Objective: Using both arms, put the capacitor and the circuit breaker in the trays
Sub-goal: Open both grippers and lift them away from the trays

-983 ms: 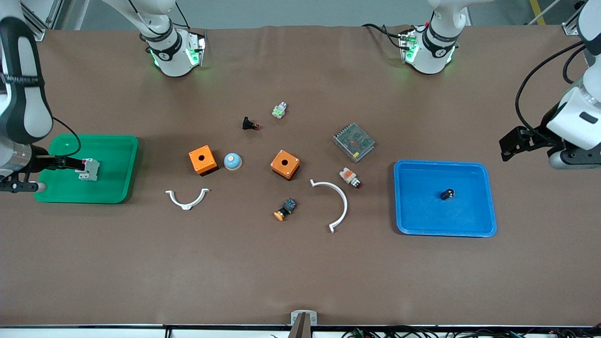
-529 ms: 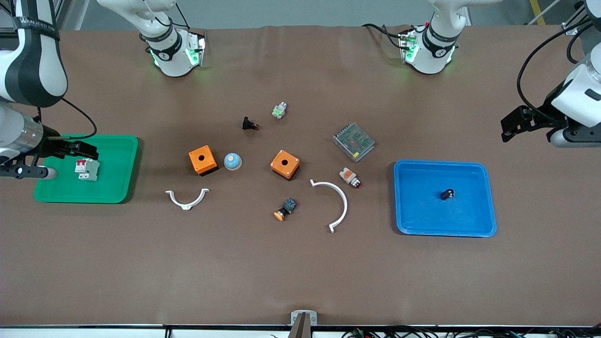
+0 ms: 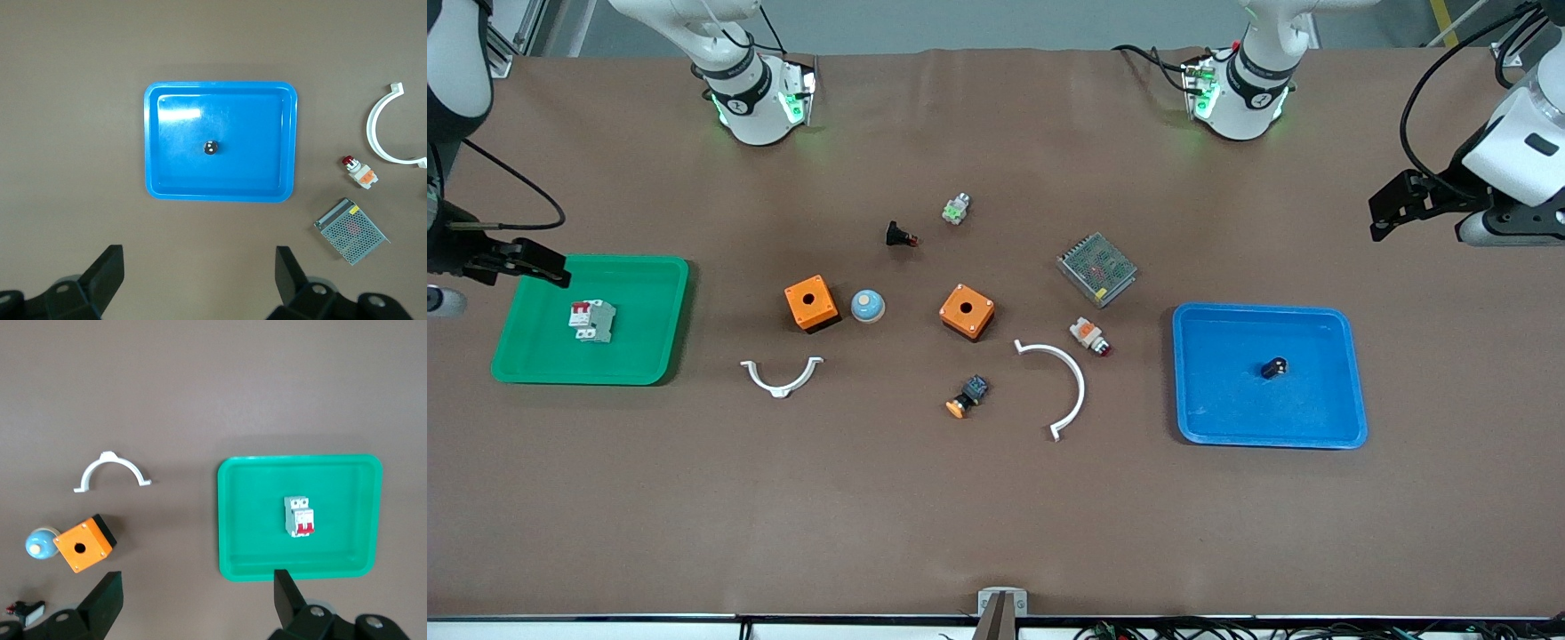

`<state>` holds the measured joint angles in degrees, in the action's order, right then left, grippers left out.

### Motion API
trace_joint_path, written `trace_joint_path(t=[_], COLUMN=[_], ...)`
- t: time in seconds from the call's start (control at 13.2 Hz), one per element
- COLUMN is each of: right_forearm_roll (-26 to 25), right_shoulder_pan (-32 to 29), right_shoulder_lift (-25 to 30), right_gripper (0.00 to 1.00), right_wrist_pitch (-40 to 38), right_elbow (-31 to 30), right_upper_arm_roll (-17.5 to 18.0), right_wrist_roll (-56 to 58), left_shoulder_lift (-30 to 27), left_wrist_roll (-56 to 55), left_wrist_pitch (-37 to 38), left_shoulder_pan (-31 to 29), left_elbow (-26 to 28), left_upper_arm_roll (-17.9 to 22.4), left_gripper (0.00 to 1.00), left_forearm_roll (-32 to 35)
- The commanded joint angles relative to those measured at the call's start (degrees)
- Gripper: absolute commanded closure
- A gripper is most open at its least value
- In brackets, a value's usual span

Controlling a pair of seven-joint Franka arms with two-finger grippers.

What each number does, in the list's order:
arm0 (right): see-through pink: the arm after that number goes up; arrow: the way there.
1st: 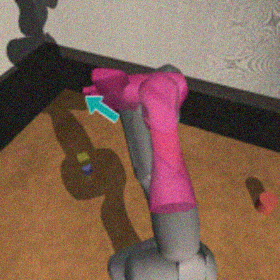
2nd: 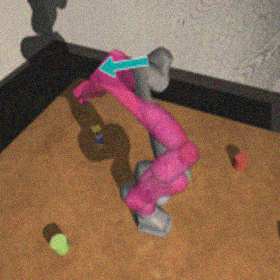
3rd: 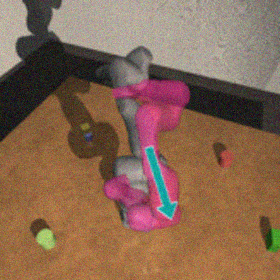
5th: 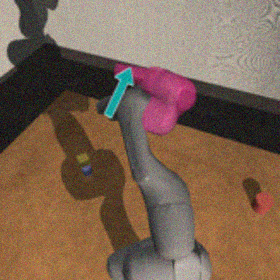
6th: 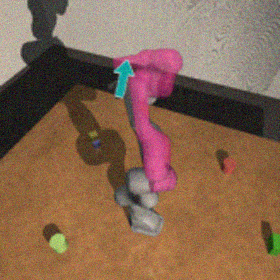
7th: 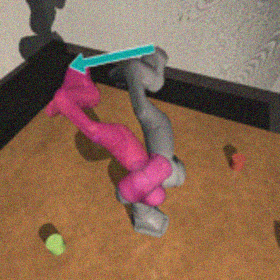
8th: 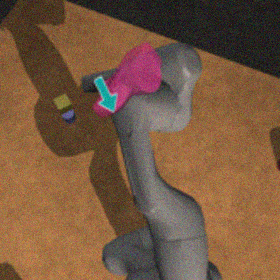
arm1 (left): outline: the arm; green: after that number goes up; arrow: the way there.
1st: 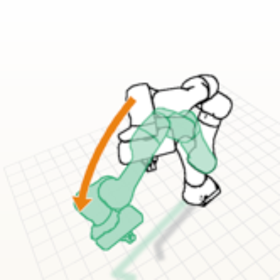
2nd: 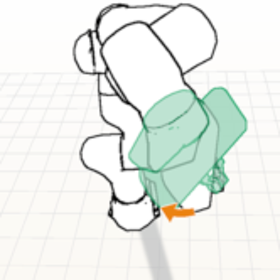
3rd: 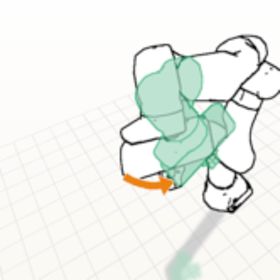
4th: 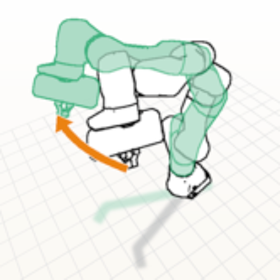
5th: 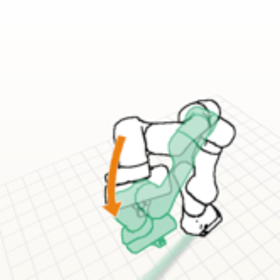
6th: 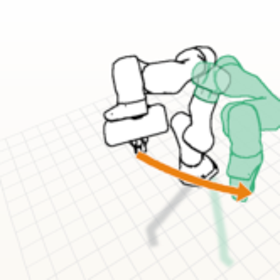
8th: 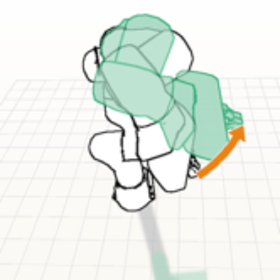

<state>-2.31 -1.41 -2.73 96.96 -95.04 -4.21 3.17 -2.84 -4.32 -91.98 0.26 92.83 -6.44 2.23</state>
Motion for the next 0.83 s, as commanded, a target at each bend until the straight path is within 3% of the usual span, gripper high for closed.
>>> trace_joint_path(t=[0.0, 0.76], right_forearm_roll=[0.47, 0.56], right_shoulder_pan=[0.71, 0.10], right_shoulder_lift=[-0.34, -0.52], right_gripper=[0.00, 0.00], right_wrist_pitch=[-1.16, -0.89], right_elbow=[3.36, 7.14], right_upper_arm_roll=[-0.45, -0.71], right_wrist_roll=[-0.88, -0.71], left_shoulder_lift=[-3.22, -2.70], left_wrist_roll=[-0.16, -2.36], left_wrist_pitch=[0.40, 0.22], left_shoulder_pan=[1.24, 2.56], left_elbow=[3.05, 2.88], left_upper_arm_roll=[0.91, 0.29], left_gripper=[0.00, 0.00], left_forearm_roll=[-1.18, -2.76])
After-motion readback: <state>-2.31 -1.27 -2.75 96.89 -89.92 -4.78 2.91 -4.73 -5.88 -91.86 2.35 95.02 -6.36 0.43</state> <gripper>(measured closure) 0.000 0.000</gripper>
